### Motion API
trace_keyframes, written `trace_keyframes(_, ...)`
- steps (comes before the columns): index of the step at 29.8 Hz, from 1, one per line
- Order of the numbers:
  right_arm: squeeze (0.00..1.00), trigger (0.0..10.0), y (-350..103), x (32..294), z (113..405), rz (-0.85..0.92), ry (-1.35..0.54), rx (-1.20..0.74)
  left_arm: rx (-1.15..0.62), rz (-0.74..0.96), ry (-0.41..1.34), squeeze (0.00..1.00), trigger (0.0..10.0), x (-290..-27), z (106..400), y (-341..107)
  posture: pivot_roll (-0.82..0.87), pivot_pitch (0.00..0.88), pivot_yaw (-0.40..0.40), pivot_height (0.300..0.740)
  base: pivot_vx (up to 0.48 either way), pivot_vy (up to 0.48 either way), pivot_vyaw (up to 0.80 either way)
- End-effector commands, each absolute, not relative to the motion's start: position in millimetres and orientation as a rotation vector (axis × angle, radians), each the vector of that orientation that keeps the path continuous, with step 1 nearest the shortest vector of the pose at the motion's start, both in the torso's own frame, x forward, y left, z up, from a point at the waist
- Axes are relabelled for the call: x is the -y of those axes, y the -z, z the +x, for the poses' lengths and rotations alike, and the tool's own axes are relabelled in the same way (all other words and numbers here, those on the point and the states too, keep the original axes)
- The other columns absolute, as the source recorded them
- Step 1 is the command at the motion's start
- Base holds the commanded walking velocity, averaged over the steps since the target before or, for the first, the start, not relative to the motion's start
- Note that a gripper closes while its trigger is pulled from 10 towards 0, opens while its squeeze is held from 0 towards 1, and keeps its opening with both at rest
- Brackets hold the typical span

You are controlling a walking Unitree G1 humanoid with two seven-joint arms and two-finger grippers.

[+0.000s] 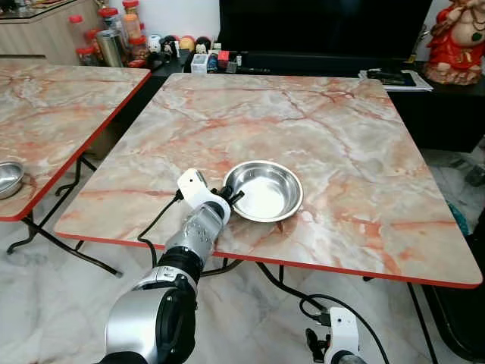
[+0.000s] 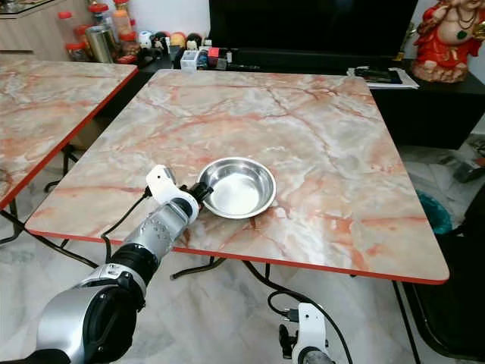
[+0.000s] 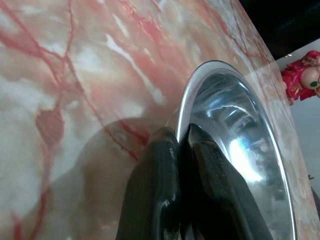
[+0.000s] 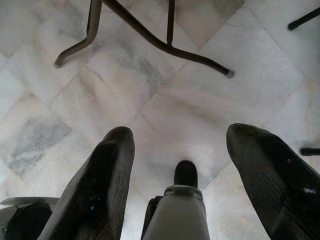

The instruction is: Setting the table

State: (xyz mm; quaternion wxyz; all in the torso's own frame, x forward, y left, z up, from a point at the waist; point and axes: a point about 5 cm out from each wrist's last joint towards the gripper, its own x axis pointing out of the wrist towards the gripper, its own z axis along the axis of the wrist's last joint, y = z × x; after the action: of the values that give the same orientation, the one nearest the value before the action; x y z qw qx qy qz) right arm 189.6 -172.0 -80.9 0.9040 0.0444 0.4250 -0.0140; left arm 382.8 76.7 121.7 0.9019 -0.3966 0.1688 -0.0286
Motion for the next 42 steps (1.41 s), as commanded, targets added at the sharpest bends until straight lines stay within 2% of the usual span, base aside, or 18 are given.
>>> trace_keyframes(1,0.00,10.0,81.6,173.8,187.5,0.106,0.051,-0.874,-0.355,-0.839,0.065,0.00,10.0,-70.5,383.9,-125.1,-0.08,0.000,0.046,0.728,0.000,0.000,0.00)
trace_keyframes(2,0.00,10.0,81.5,173.9,187.6,0.106,0.051,-0.874,-0.356,-0.839,0.068,0.06,10.0,-70.2,383.9,-125.0,-0.08,0.000,0.046,0.728,0.000,0.000,0.00)
trace_keyframes(3,0.00,10.0,81.5,174.0,187.6,0.106,0.051,-0.874,-0.358,-0.840,0.070,0.25,10.0,-70.0,383.8,-125.0,-0.08,0.000,0.045,0.728,0.000,0.000,0.00)
trace_keyframes(4,0.00,10.0,81.5,174.1,187.7,0.106,0.051,-0.874,-0.360,-0.840,0.075,0.38,10.0,-69.4,383.8,-125.0,-0.08,0.000,0.045,0.728,0.000,0.000,0.00)
trace_keyframes(5,0.00,10.0,81.4,174.1,187.9,0.106,0.050,-0.874,-0.362,-0.835,0.080,0.40,10.0,-68.9,383.8,-125.0,-0.08,0.000,0.045,0.728,0.000,0.000,0.00)
trace_keyframes(14,0.00,10.0,80.5,174.5,189.7,0.102,0.045,-0.872,-0.407,-0.855,0.111,0.35,10.0,-64.8,380.5,-119.5,-0.07,0.000,0.039,0.728,0.000,0.000,0.00)
trace_keyframes(20,0.00,10.0,80.3,173.6,190.3,0.099,0.040,-0.872,-0.403,-0.854,0.093,0.39,10.0,-68.7,380.7,-118.4,-0.07,0.000,0.035,0.728,0.000,0.000,0.00)
trace_keyframes(21,0.00,10.0,80.3,173.5,190.4,0.099,0.040,-0.872,-0.401,-0.854,0.090,1.00,10.0,-70.0,381.2,-118.8,-0.07,0.000,0.035,0.728,0.000,0.000,0.00)
trace_keyframes(42,0.00,10.0,80.5,173.3,190.1,0.097,0.035,-0.876,-0.363,-0.857,0.099,1.00,10.0,-74.6,384.9,-127.7,-0.06,0.000,0.029,0.728,0.000,0.000,0.00)
